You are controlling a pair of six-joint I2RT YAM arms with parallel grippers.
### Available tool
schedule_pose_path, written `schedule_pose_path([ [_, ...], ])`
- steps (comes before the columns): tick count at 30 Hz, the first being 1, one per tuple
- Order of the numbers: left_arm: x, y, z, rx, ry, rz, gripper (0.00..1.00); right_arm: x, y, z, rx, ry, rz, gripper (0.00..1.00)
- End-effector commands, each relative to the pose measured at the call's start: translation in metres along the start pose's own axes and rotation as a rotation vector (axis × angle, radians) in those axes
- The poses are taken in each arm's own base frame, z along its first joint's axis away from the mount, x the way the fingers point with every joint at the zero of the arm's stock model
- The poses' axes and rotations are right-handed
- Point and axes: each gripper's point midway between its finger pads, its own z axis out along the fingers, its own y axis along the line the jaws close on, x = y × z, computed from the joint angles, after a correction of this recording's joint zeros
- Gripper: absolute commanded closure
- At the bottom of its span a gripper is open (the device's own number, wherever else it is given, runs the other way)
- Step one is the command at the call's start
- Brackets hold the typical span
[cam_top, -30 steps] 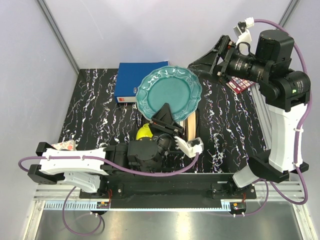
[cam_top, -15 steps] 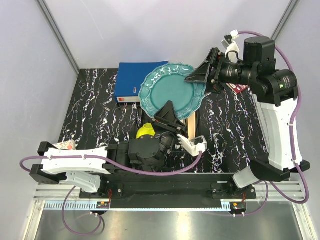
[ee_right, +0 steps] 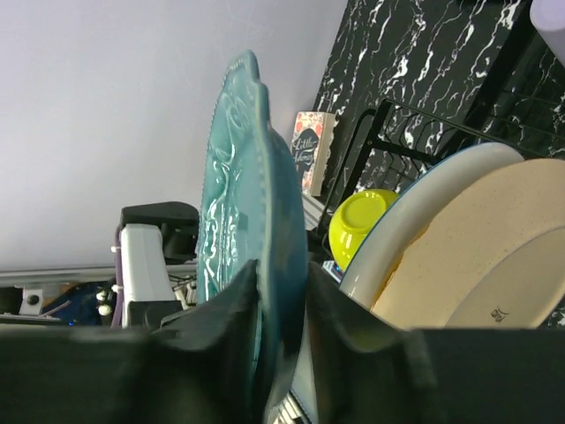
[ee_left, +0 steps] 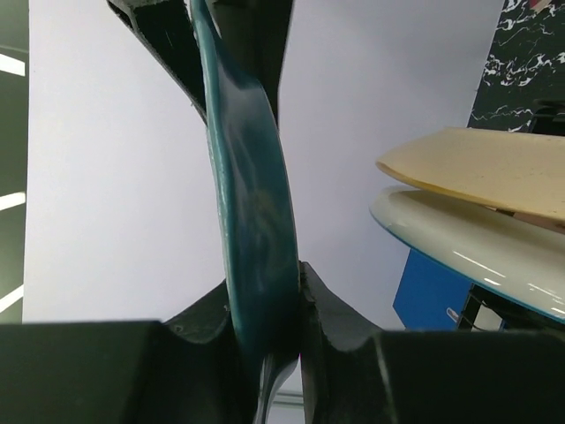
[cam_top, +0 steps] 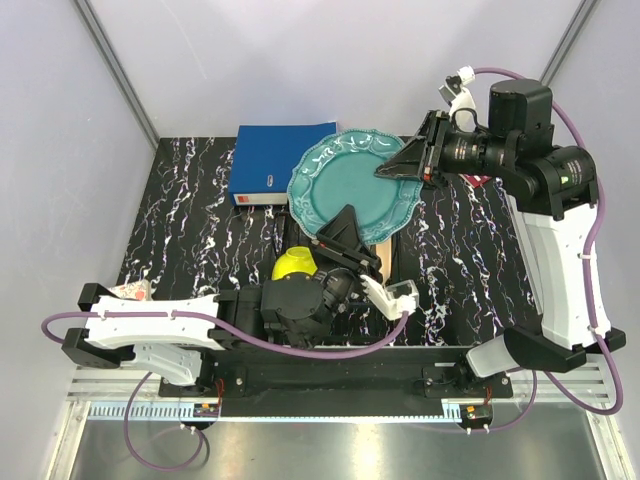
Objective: Unload the mixed dishes from the dish rack
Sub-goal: Place the plate at the center of the board.
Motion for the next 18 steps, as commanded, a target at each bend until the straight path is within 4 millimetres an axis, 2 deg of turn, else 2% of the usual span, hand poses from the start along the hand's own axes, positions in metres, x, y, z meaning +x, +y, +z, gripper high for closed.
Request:
schedule_pose_path([
  [1, -0.006, 0.039, -0.006, -0.104, -0.071, -0.121, 1.00, 0.001, 0.010, -0.001, -0.049, 0.005, -0.046, 0.83],
  [2, -0.006, 0.039, -0.006, -0.104, -0.072, -0.122, 1.00, 0.001, 0.011, -0.001, -0.049, 0.003, -0.049, 0.98],
  [6, -0.005, 0.043, -0.007, -0.117, -0.071, -0.144, 1.00, -0.001, 0.012, -0.002, -0.047, -0.009, -0.059, 1.00],
  [8, -0.003, 0.050, -0.009, -0.138, -0.070, -0.172, 0.91, -0.004, 0.012, -0.004, -0.040, -0.026, -0.063, 1.00],
  [9, -0.001, 0.053, -0.010, -0.149, -0.067, -0.189, 0.69, -0.005, 0.015, -0.007, -0.040, -0.040, -0.070, 1.00],
  [10, 0.002, 0.061, -0.012, -0.170, -0.064, -0.218, 0.57, -0.007, 0.015, -0.008, -0.033, -0.055, -0.076, 1.00],
  [11, 0.005, 0.067, -0.013, -0.185, -0.059, -0.238, 0.33, -0.008, 0.017, -0.010, -0.033, -0.063, -0.077, 1.00],
  [12, 0.009, 0.075, -0.016, -0.213, -0.057, -0.278, 0.04, -0.010, 0.017, -0.011, -0.029, -0.075, -0.080, 1.00],
  [13, 0.012, 0.080, -0.018, -0.226, -0.054, -0.291, 0.01, -0.011, 0.019, -0.013, -0.032, -0.083, -0.083, 1.00],
  [18, 0.026, 0.110, -0.028, -0.313, -0.043, -0.404, 0.01, -0.023, 0.025, -0.018, -0.041, -0.147, -0.079, 1.00],
])
